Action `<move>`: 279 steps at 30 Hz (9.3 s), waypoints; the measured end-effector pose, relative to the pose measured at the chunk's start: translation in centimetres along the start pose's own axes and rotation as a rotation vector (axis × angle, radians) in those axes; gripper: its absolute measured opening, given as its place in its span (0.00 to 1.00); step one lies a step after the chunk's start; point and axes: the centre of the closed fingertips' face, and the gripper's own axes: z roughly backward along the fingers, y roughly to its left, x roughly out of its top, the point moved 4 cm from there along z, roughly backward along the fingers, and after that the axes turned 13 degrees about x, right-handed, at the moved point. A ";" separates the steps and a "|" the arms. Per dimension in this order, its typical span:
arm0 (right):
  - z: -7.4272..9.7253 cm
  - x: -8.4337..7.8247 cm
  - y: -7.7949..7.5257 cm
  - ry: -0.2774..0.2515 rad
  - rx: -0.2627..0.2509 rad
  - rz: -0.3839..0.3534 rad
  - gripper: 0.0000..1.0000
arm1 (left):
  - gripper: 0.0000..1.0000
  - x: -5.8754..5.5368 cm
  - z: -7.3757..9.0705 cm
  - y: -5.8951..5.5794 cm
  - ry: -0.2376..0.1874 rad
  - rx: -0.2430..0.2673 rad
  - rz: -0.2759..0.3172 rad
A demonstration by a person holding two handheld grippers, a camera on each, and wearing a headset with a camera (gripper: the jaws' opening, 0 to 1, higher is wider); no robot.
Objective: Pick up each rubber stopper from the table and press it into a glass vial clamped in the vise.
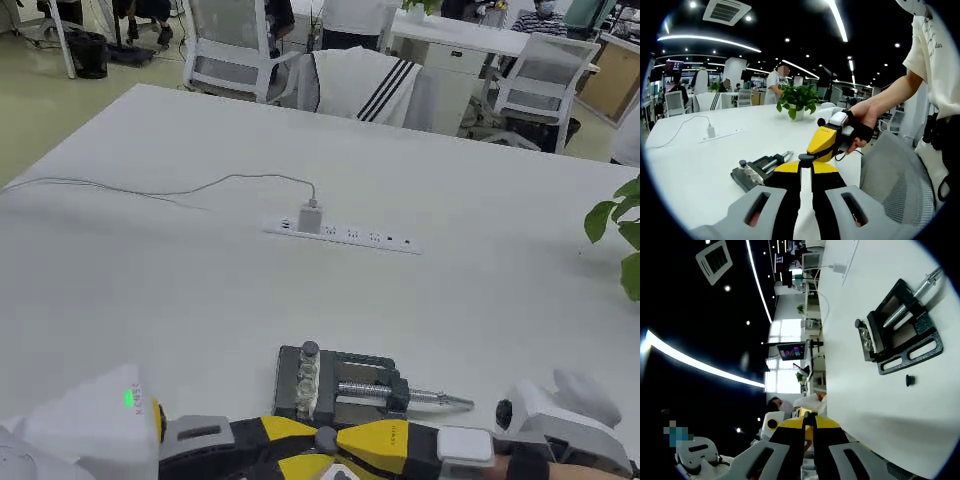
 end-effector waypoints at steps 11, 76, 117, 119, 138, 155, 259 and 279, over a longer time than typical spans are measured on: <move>0.0 0.4 -0.1 0.010 -0.051 0.135 0.46 | 0.03 -0.3 0.1 0.2 0.014 0.009 0.004; -1.0 -2.1 -0.3 1.311 -0.363 1.260 0.24 | 0.03 -3.6 -0.1 -1.3 0.158 -0.077 -0.027; -1.0 -1.9 -0.3 1.452 -0.387 1.283 0.07 | 0.03 -3.2 -0.5 -2.3 0.178 -0.137 -0.136; -0.9 -2.0 -0.3 1.453 -0.384 1.274 0.07 | 0.03 -3.2 -0.5 -2.4 0.181 -0.148 -0.149; -0.5 -2.0 -0.4 1.451 -0.397 1.242 0.06 | 0.04 -3.4 -0.7 -2.6 0.183 -0.151 -0.151; -0.4 -1.5 -0.6 1.438 -0.414 1.229 0.06 | 0.35 -4.2 -0.6 -0.7 0.185 -0.053 -0.110; -6.1 12.2 -6.5 1.923 -0.498 1.476 0.05 | 0.98 -7.4 1.6 4.4 0.191 0.257 0.084; -6.5 12.3 -7.1 1.892 -0.595 1.393 0.05 | 0.97 -7.6 1.2 4.6 0.181 0.258 0.101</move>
